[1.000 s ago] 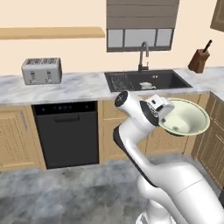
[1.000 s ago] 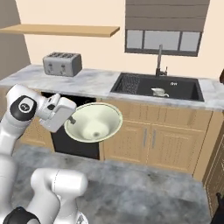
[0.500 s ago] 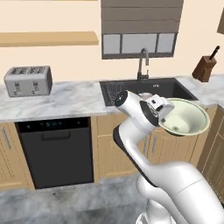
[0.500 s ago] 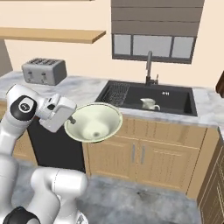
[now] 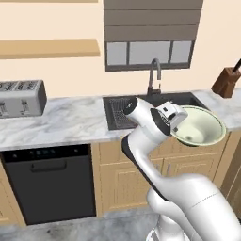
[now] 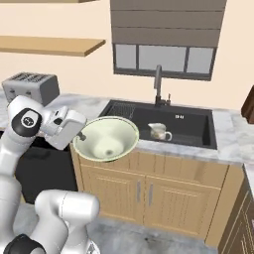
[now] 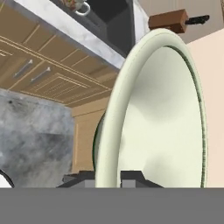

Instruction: Pick the bowl and cup and place them in the sink. Then turn on the water.

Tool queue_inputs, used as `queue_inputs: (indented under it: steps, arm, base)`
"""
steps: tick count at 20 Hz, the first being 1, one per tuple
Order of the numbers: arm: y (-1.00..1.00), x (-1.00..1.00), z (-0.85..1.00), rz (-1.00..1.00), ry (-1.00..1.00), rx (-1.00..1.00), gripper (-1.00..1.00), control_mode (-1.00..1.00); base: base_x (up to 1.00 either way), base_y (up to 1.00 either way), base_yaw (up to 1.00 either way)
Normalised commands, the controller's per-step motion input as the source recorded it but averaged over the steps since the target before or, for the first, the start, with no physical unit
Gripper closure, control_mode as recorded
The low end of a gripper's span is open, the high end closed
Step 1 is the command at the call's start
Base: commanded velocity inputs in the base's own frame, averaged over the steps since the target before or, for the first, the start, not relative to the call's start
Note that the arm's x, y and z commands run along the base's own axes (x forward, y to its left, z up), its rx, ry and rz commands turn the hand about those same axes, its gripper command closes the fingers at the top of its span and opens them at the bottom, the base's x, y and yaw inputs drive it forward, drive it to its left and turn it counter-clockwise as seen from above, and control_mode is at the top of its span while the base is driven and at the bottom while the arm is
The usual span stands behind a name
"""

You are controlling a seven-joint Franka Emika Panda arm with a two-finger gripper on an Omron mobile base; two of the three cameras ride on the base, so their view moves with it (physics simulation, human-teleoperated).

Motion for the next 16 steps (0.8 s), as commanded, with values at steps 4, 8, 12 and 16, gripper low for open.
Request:
queue_inputs:
  steps: [4,8,12,16]
  arm:
    - [0.0,0.0,0.0,0.0,0.0,0.0,1.0,1.0]
    - [0.0,0.0,0.0,0.0,0.0,0.0,1.0,1.0]
    - [0.0,0.0,0.0,0.0,0.0,0.0,1.0,1.0]
    - [0.0,0.0,0.0,0.0,0.0,0.0,1.0,1.0]
  base:
    - [0.57,-0.38,0.0]
    - [0.48,-0.35,0.01]
    - [0.43,-0.34,0.01]
    - [0.36,-0.35,0.02]
